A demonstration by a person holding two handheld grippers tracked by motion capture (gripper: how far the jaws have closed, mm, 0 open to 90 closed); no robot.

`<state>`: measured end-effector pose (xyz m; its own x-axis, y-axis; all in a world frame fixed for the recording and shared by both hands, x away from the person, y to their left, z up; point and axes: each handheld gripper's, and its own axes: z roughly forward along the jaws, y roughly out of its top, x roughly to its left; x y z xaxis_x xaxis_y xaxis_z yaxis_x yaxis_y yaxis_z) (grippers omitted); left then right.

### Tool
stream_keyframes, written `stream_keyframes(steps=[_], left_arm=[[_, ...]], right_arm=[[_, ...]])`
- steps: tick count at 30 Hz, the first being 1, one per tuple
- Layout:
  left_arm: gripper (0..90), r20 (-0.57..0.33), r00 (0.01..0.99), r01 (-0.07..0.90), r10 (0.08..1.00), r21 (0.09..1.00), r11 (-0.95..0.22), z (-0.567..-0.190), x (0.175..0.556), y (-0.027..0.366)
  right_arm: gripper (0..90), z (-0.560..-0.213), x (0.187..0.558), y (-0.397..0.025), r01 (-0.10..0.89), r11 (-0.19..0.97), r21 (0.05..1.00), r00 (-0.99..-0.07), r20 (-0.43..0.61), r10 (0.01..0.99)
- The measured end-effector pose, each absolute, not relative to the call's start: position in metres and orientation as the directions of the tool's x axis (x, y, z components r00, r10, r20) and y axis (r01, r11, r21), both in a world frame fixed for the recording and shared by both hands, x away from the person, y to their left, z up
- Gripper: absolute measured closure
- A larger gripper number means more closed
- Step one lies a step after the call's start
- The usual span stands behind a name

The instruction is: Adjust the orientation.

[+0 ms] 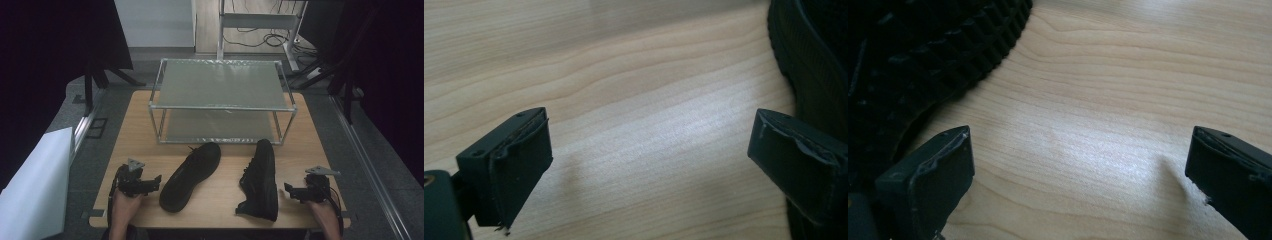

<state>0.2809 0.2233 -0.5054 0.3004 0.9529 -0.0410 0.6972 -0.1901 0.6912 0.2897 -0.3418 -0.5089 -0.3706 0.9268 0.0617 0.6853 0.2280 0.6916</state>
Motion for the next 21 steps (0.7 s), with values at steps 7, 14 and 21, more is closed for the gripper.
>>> stream_keyframes(steps=[7,14,21], left_arm=[[0.0,-0.061,0.289,0.688,0.955,0.708,-0.163,-0.5053,0.2801,0.2260],[0.0,-0.077,0.294,0.683,0.953,0.714,-0.153,-0.5054,0.2822,0.2250],[0.0,-0.083,0.297,0.679,0.951,0.719,-0.149,-0.5034,0.2841,0.2231]], right_arm=[[0.0,-0.5078,0.2896,-0.3386,0.665,0.261,0.700,-0.397,0.035,0.917],[0.0,-0.5072,0.2891,-0.3390,0.663,0.257,0.703,-0.395,0.036,0.918],[0.0,-0.5068,0.2891,-0.3392,0.663,0.246,0.707,-0.394,0.050,0.918]])
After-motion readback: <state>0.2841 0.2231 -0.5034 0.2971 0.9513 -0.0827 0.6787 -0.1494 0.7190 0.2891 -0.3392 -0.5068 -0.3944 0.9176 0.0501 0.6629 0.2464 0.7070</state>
